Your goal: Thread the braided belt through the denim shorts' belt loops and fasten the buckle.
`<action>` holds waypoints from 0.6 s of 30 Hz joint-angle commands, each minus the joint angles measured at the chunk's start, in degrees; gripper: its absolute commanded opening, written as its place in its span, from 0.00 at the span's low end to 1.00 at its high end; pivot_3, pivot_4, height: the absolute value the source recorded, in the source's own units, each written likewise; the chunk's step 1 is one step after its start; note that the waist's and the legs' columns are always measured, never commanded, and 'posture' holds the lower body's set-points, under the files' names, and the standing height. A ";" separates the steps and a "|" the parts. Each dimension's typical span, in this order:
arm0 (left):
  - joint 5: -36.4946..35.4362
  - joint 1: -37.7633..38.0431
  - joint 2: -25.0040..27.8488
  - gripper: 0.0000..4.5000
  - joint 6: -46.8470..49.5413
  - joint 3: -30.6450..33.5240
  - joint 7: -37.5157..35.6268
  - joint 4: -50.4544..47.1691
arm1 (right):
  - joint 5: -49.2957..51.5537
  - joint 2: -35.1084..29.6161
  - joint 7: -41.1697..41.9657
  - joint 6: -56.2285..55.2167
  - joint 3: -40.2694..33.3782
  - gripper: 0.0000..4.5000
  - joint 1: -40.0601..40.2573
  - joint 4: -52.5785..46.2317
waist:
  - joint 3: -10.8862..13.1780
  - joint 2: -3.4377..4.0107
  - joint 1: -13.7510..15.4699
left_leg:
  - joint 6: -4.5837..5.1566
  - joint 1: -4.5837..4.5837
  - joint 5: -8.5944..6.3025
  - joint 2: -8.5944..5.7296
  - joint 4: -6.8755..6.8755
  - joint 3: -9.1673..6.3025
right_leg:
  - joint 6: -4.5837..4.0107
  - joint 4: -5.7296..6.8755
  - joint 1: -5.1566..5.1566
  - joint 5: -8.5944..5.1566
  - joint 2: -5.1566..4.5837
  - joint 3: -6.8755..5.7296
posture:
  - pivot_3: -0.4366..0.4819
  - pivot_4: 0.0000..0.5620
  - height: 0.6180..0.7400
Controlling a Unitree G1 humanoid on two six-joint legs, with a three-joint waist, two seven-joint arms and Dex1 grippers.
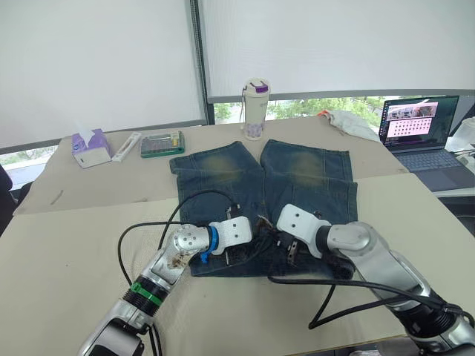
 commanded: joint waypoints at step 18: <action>0.45 -5.17 -4.71 0.00 2.82 2.38 3.77 -1.12 | -10.43 -0.25 1.94 -11.15 4.99 0.01 -0.31 2.99 | -0.02 0.02 -0.01 | 0.05 -0.13 -0.03 -0.10 0.32 0.01 | 0.08 0.02 0.02 0.04 0.02 -0.04 | 0.48 0.27 1.00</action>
